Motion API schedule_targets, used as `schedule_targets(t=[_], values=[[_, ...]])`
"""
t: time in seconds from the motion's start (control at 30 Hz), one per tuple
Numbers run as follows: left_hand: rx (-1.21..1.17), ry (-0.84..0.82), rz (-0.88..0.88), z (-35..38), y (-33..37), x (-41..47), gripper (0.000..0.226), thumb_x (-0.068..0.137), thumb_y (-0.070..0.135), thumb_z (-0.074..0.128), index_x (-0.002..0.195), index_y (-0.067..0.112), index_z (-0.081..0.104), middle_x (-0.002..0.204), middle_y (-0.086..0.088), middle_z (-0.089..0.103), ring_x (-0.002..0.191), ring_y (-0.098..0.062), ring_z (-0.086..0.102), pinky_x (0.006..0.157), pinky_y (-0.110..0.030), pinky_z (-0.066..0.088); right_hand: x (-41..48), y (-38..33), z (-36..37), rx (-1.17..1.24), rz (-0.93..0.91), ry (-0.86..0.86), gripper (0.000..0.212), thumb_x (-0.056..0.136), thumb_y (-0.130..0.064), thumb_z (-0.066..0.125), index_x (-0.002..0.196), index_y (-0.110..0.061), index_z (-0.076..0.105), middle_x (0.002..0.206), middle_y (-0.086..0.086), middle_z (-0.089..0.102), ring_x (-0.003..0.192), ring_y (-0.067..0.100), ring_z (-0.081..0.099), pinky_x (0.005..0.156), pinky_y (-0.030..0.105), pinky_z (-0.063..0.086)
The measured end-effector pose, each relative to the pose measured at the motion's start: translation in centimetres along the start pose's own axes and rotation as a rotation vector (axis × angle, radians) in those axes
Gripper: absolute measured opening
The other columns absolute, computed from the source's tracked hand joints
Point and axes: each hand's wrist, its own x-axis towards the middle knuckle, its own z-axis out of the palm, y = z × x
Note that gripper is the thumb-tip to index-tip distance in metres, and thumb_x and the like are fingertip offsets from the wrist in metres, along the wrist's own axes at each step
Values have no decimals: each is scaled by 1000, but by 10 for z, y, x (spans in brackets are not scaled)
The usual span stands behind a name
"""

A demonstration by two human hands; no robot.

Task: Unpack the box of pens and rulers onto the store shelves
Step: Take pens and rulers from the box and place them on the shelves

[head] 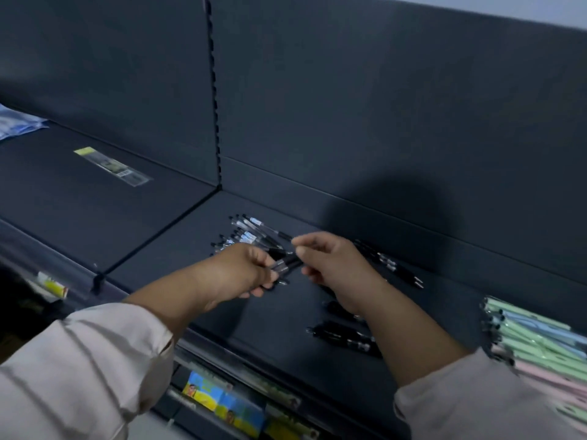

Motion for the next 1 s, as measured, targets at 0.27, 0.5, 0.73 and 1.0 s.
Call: schedule_targets(t=[0.27,0.5,0.73,1.0], values=[[391,262,130,-50,-24,13,7,82,19,70,86,19,64,78,5,65,74,-16,61,65,-25,46,23,7,37,215,207,159,19,94,3,52,82,-10,59,77,6,61,60,12,61,56,20,54],[629,328,159,-69,-42,22,37,82,22,70,118,23,61,110,-5,53,109,-25,52,90,-27,41,37,11,55,-27,236,206,16,92,1,55,83,-12,57,78,7,60,61,16,61,53,21,55],[693,374,150,-68,-44,3,45,86,26,66,129,21,54,117,-8,51,118,-27,47,96,-29,40,33,11,50,-662,-12,226,13,88,-18,61,100,-22,63,97,2,65,81,20,66,78,31,53],[946,586,92,-77,-53,-61,51,88,41,59,133,19,48,129,-8,46,118,-32,42,97,-42,41,17,-16,96,-910,-441,28,32,96,-25,50,126,-17,57,131,2,50,121,22,43,98,31,38]])
